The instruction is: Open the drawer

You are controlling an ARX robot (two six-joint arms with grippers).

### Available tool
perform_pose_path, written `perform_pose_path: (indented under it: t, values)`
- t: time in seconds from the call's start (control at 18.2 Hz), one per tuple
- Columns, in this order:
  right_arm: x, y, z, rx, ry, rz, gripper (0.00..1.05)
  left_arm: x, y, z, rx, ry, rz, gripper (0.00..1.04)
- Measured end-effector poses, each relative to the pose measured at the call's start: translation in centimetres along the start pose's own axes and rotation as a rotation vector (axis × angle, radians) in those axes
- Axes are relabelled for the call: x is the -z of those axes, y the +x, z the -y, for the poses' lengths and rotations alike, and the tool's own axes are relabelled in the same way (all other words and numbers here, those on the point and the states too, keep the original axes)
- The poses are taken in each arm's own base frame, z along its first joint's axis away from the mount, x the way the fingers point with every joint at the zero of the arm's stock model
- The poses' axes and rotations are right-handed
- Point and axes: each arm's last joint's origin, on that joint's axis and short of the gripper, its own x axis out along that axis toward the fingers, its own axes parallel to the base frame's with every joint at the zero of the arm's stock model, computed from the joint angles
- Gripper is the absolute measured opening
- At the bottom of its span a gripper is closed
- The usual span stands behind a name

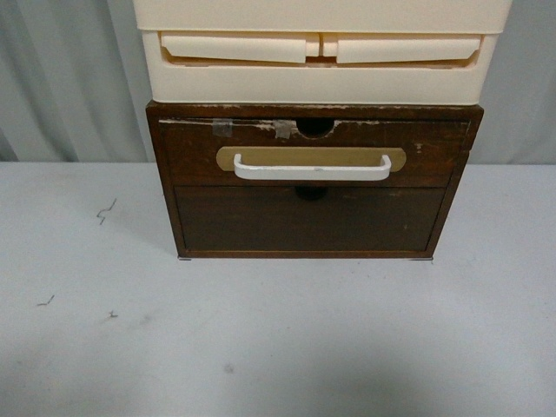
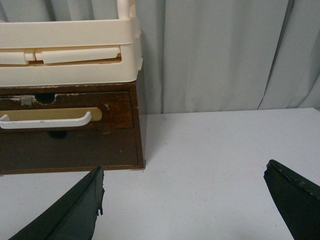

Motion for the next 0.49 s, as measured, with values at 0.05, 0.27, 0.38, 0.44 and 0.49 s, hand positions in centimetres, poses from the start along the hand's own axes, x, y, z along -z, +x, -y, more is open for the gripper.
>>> perform_pose_path:
  t: [0.05,0.27,0.38,0.44,0.49]
  values:
    - [0.0,0.0,0.0,0.000,0.000,0.000,0.98,0.0,0.0,0.0,0.000,0.000,0.000,0.98]
    - [0.0,-0.1,0.0,-0.044,0.022,-0.177,0.98,0.1,-0.1,0.1,-0.039,0.036,-0.212,0.98]
    - [-0.4,1.1,0.2,-0.138,0.200,-0.552,0.98,-1.0,1.3,0.5,0.013,0.002,-0.537,0.98]
    - [-0.6,2.1,0.4,-0.170,0.325,-0.582,0.98,-1.4,2.4,0.7,0.044,-0.083,-0.558,0.98]
    - [-0.8,3.2,0.3,-0.220,0.430,-0.595,0.98,-1.8,3.5,1.0,0.087,-0.200,-0.560,0.98]
